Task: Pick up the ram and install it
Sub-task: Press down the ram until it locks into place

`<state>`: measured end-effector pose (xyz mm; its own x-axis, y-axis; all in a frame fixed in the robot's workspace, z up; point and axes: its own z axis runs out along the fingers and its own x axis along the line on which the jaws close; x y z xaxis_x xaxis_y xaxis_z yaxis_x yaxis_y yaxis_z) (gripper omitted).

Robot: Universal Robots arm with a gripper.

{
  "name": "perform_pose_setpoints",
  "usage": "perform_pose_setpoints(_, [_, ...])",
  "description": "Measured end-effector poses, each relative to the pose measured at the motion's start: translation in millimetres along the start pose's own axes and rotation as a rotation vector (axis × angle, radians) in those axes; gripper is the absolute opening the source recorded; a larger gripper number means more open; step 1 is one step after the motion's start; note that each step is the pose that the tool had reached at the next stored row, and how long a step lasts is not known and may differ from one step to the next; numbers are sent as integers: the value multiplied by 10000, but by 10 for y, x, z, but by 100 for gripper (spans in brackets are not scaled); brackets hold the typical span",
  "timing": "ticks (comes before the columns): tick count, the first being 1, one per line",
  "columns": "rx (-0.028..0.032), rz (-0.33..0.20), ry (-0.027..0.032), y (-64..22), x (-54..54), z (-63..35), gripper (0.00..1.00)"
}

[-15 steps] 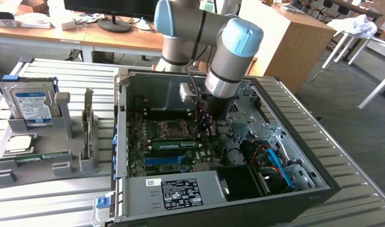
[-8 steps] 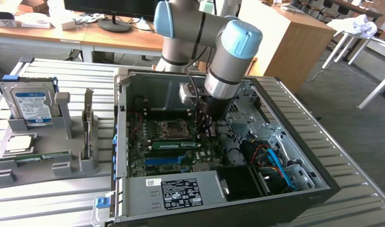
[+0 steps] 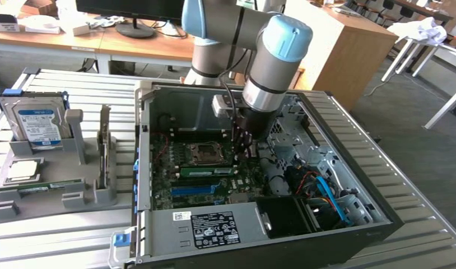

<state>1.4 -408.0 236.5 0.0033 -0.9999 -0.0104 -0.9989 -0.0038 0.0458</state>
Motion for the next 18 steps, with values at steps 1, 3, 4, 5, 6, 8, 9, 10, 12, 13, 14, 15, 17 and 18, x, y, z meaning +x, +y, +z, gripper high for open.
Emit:
perform_pose_setpoints(1, [13,1,-6,42,0,2,10])
perform_pose_setpoints(3, [43,-1,-11,136,0,5,10])
perform_pose_setpoints(4, [55,1,-13,181,0,6,10])
perform_pose_setpoints(5, [66,-2,-17,226,0,8,10])
perform_pose_setpoints(6, [76,-2,-23,272,0,11,10])
perform_pose_setpoints(8, [92,-2,-33,362,0,16,10])
perform_pose_setpoints(9, [100,-2,-38,407,-1,18,10])
perform_pose_setpoints(10, [108,-1,-43,452,-1,20,10])
perform_pose_setpoints(12, [123,-3,-52,544,-1,26,10])
perform_pose_setpoints(13, [128,-2,-52,591,-1,28,10])
perform_pose_setpoints(14, [133,-4,-53,635,-2,31,10])
perform_pose_setpoints(15, [138,-3,-54,680,-2,34,10])
perform_pose_setpoints(17, [147,-4,-57,770,-1,39,10])
perform_pose_setpoints(18, [150,-3,-58,817,1,42,10])
